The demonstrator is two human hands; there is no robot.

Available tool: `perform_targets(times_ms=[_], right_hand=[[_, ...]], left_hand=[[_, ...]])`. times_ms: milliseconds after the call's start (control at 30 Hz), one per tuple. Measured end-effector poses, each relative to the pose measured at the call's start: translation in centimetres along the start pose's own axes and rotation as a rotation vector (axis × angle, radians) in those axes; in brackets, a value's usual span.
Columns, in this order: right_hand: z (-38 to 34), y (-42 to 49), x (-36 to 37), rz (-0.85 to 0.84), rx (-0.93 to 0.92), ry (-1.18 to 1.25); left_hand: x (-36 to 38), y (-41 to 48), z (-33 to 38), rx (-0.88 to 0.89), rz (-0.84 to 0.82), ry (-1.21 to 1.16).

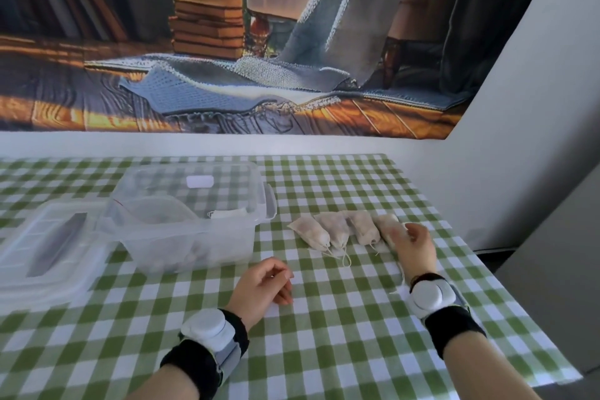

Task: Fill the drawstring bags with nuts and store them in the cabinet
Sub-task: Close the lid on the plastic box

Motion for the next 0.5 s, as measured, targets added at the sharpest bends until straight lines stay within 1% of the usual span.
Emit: perform_targets(times_ms=[100, 133, 200, 300, 367, 433, 500], right_hand=[[-1.0, -1.6, -0.9, 0.144, -0.122, 0.079], [-1.8, -2.6, -0.9, 0.160, -0.182, 0.098], [-3.8, -4.7, -0.4, 0.125, -0.278, 0.135], [-7.3, -8.4, 1.4, -0.012, -0.409, 0.154], [-10.0, -11.4, 3.4, -0.139, -0.525, 0.163], [-12.5, -14.4, 5.6, -0.299, -0.691, 0.135], [-14.8, -17.1, 8.5, -0.473, -0.823, 0.039]], left_hand=[[-0.1, 0.1, 0.5, -0.042, 0.012, -0.068], [-0.3, -0.1, 0.9, -0.062, 0.019, -0.114], [-0.5, -0.5, 1.6, -0.098, 0.007, -0.226], [-0.8, -1.2, 3.6, -0.075, -0.048, -0.289], [-2.1, -2.3, 5.6, -0.013, -0.060, -0.287], [-4.6, -3.3, 7.6, 0.086, -0.036, -0.251], [-8.6, -3.8, 9.3, 0.183, 0.043, -0.190]])
Point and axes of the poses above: each hand's wrist, its own y-axis towards the middle knuckle, its own x-axis out of the palm, z = x × y, the point moved 3 cm from there along y, towards the middle knuckle, and after that the axes turned 11 degrees about x, right-handed, at the moved point
